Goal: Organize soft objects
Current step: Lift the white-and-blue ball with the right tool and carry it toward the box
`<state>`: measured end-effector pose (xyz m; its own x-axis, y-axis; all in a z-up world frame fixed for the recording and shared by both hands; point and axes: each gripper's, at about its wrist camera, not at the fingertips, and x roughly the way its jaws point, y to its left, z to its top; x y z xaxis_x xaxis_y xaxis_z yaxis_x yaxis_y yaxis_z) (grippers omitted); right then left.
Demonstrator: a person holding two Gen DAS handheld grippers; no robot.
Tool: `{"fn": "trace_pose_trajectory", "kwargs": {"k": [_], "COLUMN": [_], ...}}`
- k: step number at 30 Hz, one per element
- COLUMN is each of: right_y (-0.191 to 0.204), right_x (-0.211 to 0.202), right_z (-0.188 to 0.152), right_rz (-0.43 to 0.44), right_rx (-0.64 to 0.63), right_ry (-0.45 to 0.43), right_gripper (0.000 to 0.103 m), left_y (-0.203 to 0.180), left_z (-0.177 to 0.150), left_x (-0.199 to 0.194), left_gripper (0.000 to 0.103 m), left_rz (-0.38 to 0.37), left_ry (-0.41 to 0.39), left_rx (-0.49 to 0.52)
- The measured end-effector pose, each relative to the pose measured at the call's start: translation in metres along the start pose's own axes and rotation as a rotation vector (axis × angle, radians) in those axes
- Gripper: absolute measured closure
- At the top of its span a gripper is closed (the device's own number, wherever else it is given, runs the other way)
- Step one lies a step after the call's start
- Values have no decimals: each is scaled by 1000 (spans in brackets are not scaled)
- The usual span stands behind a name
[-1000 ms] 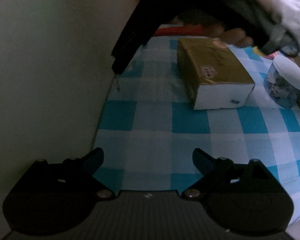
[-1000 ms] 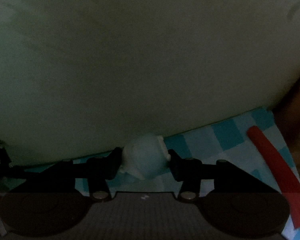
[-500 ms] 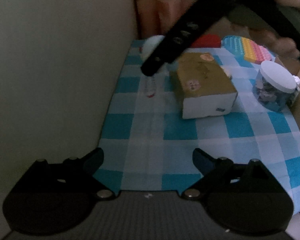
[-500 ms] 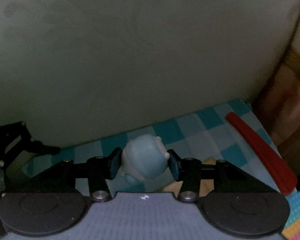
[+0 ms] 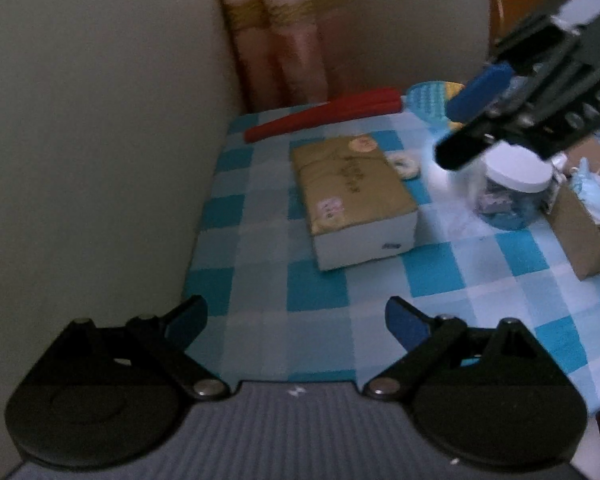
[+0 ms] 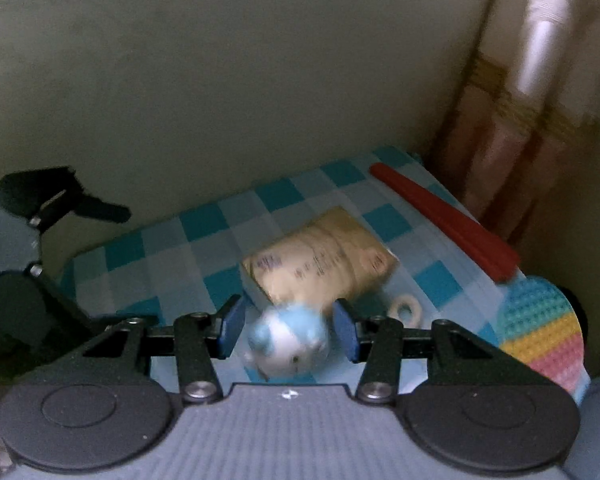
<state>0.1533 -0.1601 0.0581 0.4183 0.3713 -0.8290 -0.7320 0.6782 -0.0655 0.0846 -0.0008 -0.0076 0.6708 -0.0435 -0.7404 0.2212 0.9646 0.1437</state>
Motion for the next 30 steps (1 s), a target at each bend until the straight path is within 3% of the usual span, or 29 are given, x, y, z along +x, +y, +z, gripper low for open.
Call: {"fn": "trace_pose_trajectory", "kwargs": {"k": [7, 10, 14, 15, 18, 20, 23, 30], "right_y": [-16, -17, 11, 19, 50, 71, 84, 98], "right_x": [-20, -21, -6, -1, 14, 28, 50, 83], "right_z": [-36, -53, -84, -93, -113, -117, -114, -85], "right_rz": [-35, -16, 12, 20, 92, 68, 107, 152], "right_rx": [53, 119, 90, 135, 151, 114, 130, 147], "right_ry": [-24, -33, 13, 14, -21, -33, -22, -59], "right_gripper": [49, 49, 43, 34, 32, 32, 32, 31], "left_y": [-22, -33, -39, -38, -26, -13, 4, 18], "left_z": [23, 36, 45, 45, 41, 38, 36, 31], "left_x": [0, 0, -3, -4, -2, 1, 4, 3], "left_gripper": [7, 7, 7, 7, 7, 7, 7, 7], "left_rz": [-34, -3, 27, 25, 42, 68, 45, 49], "left_ry": [-24, -41, -79, -83, -86, -60, -39, -43], "left_rx": [63, 103, 121, 117, 83, 19, -37, -61]}}
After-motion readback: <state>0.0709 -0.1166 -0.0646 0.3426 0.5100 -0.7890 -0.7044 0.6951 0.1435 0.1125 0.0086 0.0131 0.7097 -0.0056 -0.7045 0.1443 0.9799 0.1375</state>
